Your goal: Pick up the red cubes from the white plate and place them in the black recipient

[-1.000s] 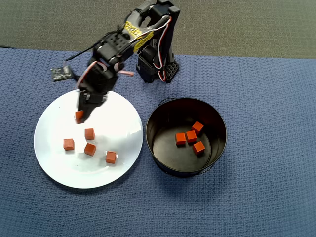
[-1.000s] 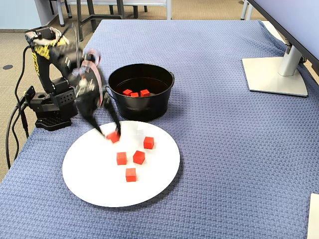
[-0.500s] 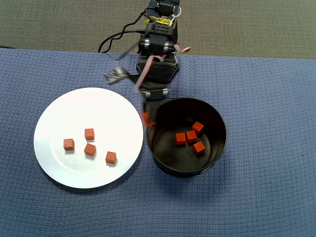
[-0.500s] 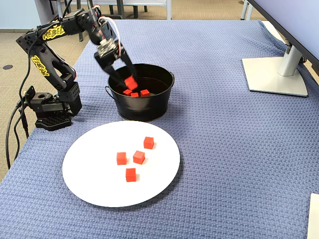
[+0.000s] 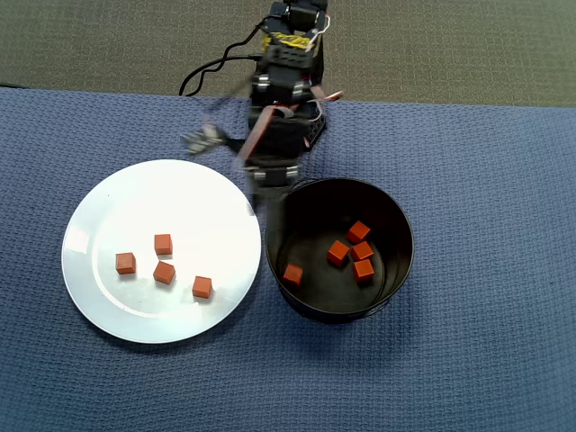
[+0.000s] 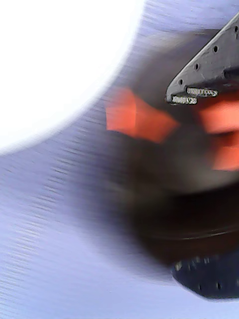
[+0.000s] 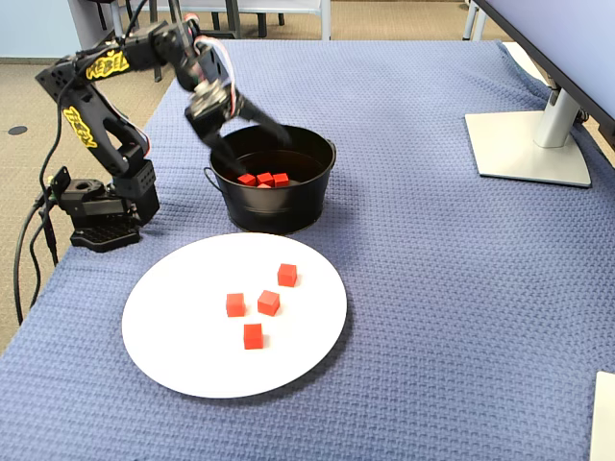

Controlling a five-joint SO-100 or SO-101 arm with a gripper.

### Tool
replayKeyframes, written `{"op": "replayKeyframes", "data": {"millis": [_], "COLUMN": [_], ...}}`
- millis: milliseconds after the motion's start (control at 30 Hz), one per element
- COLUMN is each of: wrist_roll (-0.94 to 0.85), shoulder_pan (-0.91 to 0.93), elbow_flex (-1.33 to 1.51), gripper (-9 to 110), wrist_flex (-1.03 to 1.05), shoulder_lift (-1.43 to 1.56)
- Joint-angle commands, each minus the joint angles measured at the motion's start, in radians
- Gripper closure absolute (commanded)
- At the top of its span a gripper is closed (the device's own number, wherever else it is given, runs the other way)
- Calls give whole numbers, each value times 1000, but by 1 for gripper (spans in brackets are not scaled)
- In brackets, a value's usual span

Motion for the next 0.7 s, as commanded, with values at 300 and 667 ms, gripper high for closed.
{"op": "replayKeyframes", "data": {"millis": [300,667], "wrist_roll": [43,14], "shoulder_pan": [368,371], "elbow_flex": [-160,-331], "gripper": [80,82], "wrist_flex": [-124,-58], "shoulder_lift": [-417,-660]}}
